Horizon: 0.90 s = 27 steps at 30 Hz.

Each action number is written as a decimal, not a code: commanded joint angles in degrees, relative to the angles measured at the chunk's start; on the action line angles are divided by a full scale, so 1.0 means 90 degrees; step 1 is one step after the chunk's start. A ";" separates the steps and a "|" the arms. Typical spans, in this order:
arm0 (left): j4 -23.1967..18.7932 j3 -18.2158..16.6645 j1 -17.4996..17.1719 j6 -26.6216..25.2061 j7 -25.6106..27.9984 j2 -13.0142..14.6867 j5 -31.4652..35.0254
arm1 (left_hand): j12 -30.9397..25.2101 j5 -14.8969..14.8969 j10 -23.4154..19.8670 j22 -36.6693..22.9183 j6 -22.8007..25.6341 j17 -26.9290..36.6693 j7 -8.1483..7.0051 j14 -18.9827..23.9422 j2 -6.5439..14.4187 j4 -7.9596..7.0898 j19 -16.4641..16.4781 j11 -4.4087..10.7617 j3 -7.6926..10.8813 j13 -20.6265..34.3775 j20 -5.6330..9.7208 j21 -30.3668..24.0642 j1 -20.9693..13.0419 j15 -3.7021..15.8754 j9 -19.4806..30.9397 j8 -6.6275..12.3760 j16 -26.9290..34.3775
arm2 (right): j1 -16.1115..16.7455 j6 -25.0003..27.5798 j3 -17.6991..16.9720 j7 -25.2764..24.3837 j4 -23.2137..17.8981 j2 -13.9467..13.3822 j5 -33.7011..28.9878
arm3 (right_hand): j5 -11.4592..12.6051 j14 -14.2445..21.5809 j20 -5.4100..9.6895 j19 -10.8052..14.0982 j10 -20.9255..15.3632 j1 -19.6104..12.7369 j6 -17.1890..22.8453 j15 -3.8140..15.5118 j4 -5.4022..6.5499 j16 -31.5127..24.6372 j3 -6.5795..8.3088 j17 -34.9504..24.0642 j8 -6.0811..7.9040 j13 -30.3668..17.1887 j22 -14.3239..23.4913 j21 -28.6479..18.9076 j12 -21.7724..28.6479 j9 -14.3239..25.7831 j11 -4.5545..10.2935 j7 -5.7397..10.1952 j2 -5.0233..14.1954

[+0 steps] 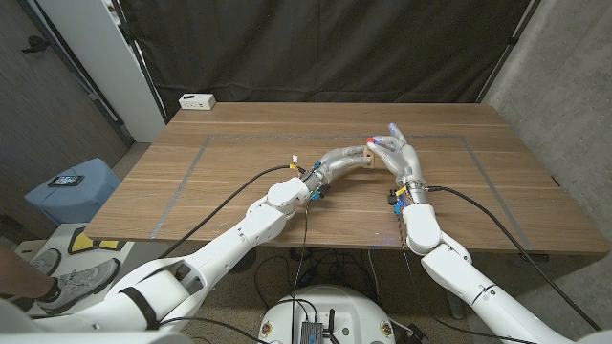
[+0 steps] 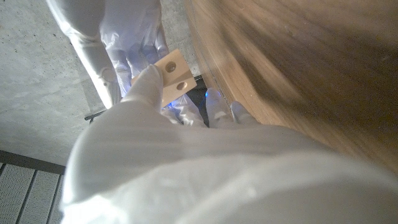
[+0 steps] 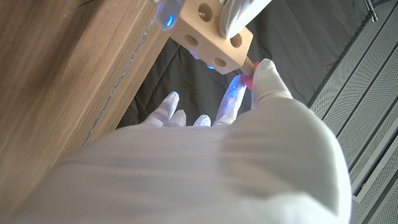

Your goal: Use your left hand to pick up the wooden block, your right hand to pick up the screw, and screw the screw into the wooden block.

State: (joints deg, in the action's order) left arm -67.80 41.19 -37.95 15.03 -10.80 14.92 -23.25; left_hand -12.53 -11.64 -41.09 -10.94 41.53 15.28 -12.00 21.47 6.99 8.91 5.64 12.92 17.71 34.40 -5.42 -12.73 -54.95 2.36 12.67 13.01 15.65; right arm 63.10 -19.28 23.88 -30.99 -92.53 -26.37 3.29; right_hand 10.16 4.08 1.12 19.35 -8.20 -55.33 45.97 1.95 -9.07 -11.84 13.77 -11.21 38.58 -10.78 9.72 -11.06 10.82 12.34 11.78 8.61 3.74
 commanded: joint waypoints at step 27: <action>0.0259 0.0008 0.0149 0.0029 -0.0145 -0.0100 -0.0037 | -0.0039 -0.0032 -0.0043 -0.0018 0.0047 0.0033 -0.0001 0.0060 -0.0003 -0.0021 -0.0049 -0.0034 0.0012 0.0015 -0.0019 -0.0014 0.0036 0.0644 0.0012 0.0050 -0.0013 | -0.0175 -0.0033 0.0035 0.0076 0.0212 0.0039 0.0082 | 0.0036 -0.0016 -0.0043 -0.0008 -0.0036 0.0001 0.0098 0.0415 0.0035 -0.0029 0.0015 -0.0006 0.0015 -0.0019 0.0021 -0.0010 0.0020 0.0004 0.0024 0.0043 0.0049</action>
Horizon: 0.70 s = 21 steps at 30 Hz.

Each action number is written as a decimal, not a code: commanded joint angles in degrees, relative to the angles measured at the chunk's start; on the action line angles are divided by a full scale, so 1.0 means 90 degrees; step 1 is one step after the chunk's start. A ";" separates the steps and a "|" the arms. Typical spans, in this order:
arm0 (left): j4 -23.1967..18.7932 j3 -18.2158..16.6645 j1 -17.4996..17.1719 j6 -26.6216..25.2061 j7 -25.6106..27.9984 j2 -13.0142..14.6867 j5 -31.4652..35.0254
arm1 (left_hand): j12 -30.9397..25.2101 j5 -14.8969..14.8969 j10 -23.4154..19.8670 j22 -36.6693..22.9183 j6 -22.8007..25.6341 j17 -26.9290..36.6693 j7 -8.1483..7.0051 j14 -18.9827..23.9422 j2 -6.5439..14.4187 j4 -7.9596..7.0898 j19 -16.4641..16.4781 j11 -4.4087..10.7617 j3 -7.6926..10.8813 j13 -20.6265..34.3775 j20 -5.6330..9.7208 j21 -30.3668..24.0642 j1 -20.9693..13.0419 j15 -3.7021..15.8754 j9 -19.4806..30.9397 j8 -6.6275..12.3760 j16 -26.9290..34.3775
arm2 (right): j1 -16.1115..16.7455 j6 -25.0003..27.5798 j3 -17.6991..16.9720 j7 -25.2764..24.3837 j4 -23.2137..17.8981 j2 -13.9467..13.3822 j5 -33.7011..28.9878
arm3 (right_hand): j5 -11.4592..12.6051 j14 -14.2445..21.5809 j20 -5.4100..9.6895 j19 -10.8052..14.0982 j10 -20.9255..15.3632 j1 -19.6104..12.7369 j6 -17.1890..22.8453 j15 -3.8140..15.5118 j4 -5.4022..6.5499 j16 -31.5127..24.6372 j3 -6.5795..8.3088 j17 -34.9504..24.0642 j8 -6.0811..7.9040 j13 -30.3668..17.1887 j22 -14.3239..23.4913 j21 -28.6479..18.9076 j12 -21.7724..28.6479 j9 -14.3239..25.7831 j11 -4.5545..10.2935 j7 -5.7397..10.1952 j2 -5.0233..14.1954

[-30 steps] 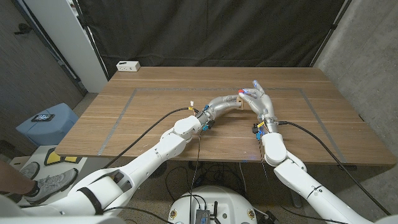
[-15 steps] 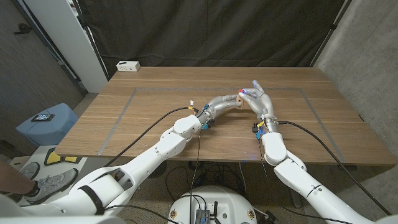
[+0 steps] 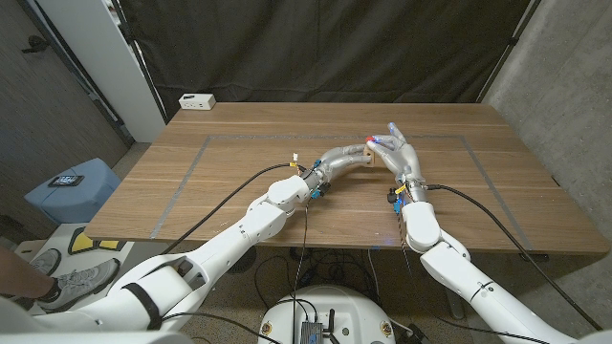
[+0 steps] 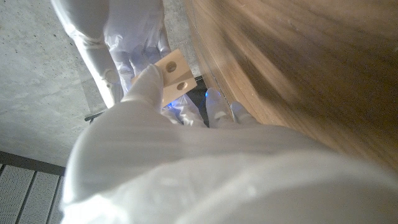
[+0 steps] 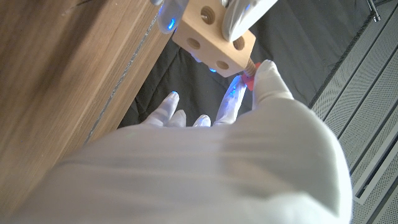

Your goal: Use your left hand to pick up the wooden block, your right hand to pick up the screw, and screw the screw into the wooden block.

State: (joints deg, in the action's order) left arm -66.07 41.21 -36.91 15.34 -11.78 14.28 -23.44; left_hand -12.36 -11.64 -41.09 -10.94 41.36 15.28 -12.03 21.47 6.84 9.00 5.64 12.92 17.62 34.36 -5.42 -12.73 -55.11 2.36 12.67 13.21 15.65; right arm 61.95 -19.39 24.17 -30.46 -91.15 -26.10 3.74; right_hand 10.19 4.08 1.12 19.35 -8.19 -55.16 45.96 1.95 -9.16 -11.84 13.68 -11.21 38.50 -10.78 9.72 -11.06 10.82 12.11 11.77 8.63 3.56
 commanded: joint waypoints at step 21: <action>0.0083 0.0015 0.0043 -0.0015 -0.0075 -0.0030 -0.0019 | -0.0057 -0.0031 -0.0043 -0.0018 0.0073 0.0032 0.0019 0.0063 0.0009 -0.0026 -0.0052 -0.0035 0.0023 0.0017 -0.0027 -0.0013 0.0053 0.0645 0.0011 0.0031 -0.0012 | -0.0041 -0.0076 -0.0016 0.0021 0.0103 0.0001 0.0080 | 0.0033 -0.0019 -0.0041 -0.0005 -0.0035 -0.0002 0.0126 0.0410 0.0048 -0.0030 0.0016 -0.0006 0.0028 -0.0019 0.0021 -0.0011 0.0017 0.0022 0.0028 0.0041 0.0071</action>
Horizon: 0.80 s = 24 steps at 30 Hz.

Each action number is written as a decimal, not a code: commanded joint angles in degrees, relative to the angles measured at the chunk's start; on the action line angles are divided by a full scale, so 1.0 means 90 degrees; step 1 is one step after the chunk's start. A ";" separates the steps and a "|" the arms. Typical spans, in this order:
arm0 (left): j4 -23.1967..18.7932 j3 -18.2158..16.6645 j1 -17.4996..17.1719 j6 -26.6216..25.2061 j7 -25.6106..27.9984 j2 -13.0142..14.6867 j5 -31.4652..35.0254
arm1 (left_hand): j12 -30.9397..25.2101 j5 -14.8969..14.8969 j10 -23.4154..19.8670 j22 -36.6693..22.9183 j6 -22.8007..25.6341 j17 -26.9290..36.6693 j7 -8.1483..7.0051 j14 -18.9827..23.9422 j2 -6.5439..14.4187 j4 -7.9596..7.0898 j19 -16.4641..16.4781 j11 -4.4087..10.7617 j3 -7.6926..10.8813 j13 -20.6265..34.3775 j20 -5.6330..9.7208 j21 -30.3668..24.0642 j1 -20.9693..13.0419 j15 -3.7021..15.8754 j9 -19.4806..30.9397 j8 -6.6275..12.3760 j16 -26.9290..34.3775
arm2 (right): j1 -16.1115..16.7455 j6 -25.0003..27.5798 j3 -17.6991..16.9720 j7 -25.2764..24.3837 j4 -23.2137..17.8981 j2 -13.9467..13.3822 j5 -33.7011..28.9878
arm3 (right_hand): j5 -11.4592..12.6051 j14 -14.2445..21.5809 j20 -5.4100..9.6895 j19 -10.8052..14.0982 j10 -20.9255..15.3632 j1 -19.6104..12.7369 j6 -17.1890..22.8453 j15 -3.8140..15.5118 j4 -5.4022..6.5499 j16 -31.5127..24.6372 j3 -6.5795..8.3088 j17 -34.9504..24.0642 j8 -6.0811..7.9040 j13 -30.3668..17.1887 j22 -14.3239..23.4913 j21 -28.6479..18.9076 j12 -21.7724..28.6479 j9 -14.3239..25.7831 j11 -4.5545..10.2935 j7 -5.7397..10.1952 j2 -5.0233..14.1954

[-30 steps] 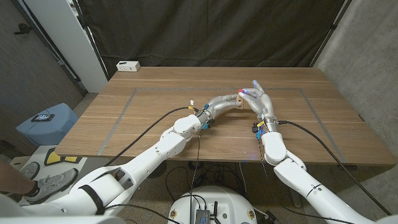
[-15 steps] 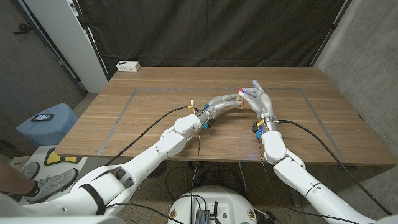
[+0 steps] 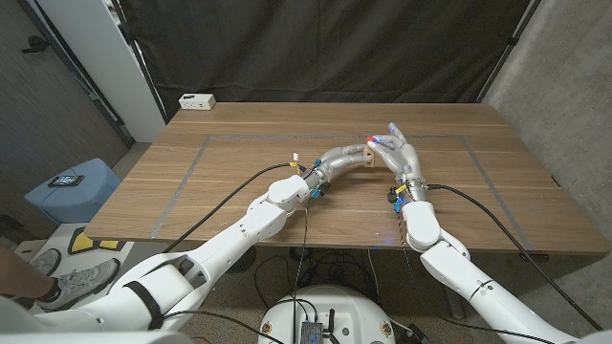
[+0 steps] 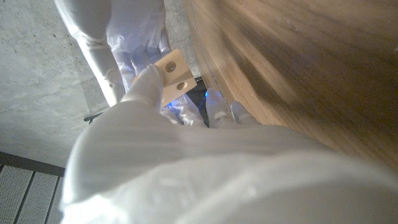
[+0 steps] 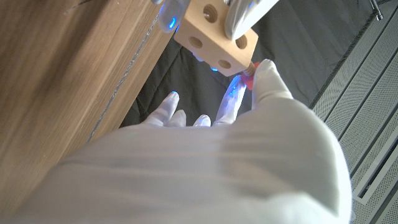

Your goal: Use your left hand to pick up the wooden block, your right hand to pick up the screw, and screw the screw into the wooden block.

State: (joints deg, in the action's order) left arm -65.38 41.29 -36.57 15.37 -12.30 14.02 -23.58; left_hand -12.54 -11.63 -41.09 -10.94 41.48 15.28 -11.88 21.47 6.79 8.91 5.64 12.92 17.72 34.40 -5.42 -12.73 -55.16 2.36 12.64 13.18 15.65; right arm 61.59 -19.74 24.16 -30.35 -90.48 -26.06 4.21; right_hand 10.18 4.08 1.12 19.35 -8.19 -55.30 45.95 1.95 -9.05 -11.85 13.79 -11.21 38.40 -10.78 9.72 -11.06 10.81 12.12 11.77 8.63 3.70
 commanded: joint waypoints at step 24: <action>-0.0026 0.0005 -0.0003 -0.0013 -0.0012 0.0009 0.0001 | -0.0038 -0.0032 -0.0043 -0.0018 0.0068 0.0036 0.0002 0.0064 0.0024 -0.0026 -0.0052 -0.0036 0.0015 0.0011 -0.0026 -0.0014 0.0073 0.0640 0.0015 0.0037 -0.0010 | 0.0081 -0.0076 -0.0025 0.0079 -0.0004 -0.0060 0.0066 | 0.0030 -0.0018 -0.0055 0.0004 -0.0089 0.0041 0.0195 0.0407 0.0037 -0.0032 -0.0013 -0.0007 0.0057 -0.0018 0.0021 -0.0013 0.0031 0.0012 0.0030 0.0031 0.0045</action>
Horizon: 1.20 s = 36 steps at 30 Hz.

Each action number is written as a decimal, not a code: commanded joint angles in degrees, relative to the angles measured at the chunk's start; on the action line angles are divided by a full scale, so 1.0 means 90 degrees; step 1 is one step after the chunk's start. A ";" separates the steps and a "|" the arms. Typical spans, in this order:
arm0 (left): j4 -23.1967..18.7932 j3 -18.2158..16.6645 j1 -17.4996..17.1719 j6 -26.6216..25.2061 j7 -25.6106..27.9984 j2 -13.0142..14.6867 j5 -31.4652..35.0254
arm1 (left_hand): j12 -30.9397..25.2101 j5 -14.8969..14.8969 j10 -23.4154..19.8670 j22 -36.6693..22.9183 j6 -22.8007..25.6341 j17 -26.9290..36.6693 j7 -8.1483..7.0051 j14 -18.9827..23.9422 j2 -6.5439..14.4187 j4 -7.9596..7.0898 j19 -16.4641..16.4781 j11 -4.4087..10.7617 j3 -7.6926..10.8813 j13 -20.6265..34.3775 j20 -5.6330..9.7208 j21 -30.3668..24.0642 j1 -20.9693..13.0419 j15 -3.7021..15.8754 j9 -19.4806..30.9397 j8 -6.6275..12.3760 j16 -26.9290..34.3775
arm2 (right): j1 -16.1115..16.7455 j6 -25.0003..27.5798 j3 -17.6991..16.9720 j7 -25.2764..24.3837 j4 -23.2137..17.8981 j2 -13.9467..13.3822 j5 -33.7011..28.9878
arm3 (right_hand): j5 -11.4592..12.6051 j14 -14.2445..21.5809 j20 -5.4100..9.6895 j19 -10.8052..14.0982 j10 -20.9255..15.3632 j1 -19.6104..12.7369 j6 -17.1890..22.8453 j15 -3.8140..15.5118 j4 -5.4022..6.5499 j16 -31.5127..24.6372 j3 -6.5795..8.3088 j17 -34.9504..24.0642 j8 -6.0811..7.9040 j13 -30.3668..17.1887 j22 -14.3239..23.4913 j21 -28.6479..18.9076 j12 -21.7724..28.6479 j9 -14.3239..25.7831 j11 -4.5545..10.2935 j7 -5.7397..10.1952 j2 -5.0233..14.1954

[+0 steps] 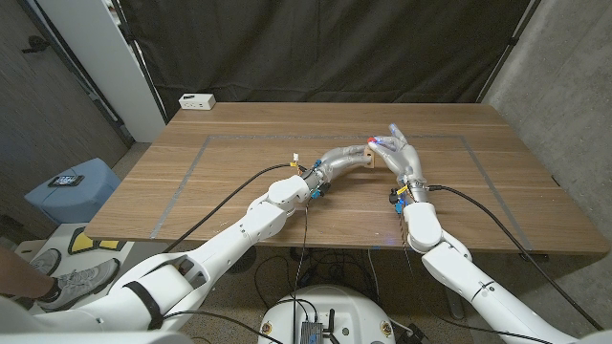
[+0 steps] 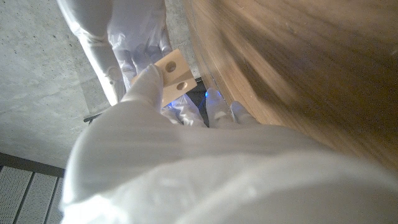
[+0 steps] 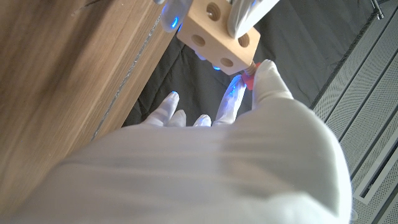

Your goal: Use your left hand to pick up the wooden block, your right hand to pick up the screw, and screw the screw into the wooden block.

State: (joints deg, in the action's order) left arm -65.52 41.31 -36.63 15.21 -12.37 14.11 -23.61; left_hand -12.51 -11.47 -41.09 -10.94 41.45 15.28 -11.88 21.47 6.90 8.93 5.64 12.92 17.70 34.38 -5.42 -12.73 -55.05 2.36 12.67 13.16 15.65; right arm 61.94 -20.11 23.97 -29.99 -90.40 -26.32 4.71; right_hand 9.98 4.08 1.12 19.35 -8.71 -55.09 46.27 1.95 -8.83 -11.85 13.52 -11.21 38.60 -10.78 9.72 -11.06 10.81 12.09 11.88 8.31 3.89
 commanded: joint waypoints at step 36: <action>0.0190 -0.0002 0.0095 -0.0010 -0.0074 -0.0080 -0.0038 | -0.0042 -0.0050 -0.0044 -0.0018 0.0051 0.0032 0.0005 0.0073 0.0011 -0.0025 -0.0049 -0.0036 0.0025 0.0010 -0.0029 -0.0016 0.0067 0.0639 0.0012 0.0029 -0.0011 | -0.0095 0.0104 0.0082 0.0144 0.0007 -0.0119 -0.0088 | 0.0055 -0.0034 -0.0061 -0.0015 0.0003 0.0062 0.0085 0.0410 0.0018 -0.0030 -0.0001 -0.0009 -0.0011 -0.0019 0.0021 -0.0005 0.0005 0.0006 0.0018 0.0068 0.0024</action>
State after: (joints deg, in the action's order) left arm -64.32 41.29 -36.06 15.20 -12.80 13.58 -23.85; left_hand -12.55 -11.66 -41.08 -10.94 41.58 15.28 -12.00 21.47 7.08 8.99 5.64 12.92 17.80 34.40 -5.42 -12.73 -54.87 2.36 12.62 13.17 15.65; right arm 61.39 -19.11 24.53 -28.85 -90.77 -27.35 3.90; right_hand 10.18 3.87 0.80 19.03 -8.70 -54.94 46.46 2.16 -9.00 -11.85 13.36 -11.21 38.51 -10.78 9.72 -11.06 10.81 11.77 11.87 8.12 4.02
